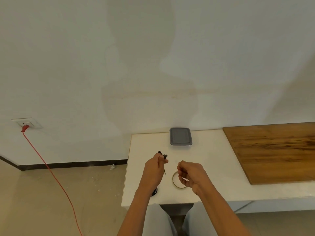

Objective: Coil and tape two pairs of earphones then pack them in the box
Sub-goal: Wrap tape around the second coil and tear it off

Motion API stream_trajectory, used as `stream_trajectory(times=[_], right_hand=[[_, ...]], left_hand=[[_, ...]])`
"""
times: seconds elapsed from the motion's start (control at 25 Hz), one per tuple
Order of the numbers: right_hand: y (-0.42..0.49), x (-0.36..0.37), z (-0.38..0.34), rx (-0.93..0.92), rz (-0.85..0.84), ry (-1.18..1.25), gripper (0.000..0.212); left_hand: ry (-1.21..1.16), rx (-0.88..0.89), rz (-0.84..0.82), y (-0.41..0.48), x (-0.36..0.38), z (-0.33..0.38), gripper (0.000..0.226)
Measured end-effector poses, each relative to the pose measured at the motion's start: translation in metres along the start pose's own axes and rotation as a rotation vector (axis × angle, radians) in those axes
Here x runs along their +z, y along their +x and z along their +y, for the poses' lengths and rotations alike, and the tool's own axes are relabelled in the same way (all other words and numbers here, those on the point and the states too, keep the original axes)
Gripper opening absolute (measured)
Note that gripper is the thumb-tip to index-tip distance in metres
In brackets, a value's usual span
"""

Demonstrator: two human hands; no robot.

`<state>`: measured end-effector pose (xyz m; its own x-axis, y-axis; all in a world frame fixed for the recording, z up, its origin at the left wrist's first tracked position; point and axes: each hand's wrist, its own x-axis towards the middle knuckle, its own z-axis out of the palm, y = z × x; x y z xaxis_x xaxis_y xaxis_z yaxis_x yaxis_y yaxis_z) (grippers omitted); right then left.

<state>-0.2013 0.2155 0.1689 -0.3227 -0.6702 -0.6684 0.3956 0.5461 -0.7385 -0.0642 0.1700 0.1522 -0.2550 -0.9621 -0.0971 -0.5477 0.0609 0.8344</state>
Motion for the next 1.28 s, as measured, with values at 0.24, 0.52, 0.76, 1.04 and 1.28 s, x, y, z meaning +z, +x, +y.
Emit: stream_trajectory(times=[0.24,0.52,0.76,1.04,1.28], right_hand=[[-0.012,0.005,-0.018,-0.024,-0.163,0.041,0.015],[-0.007,0.026,-0.019,-0.009,-0.143,-0.021,0.019],[-0.002,0.028,-0.009,0.041,-0.112,-0.012,0.018],[0.004,0.022,-0.002,0.118,-0.127,0.050,0.018],[0.007,0.013,-0.007,0.117,-0.162,0.135,0.022]], left_hand=[[0.062,0.051,-0.048,-0.006,-0.002,-0.001,0.025],[0.222,0.154,-0.052,-0.015,0.005,0.006,0.019],[0.413,0.139,-0.107,-0.010,0.003,0.005,0.032],[0.462,0.043,-0.036,-0.015,0.011,0.005,0.030],[0.352,0.021,-0.006,-0.019,0.013,0.001,0.022]])
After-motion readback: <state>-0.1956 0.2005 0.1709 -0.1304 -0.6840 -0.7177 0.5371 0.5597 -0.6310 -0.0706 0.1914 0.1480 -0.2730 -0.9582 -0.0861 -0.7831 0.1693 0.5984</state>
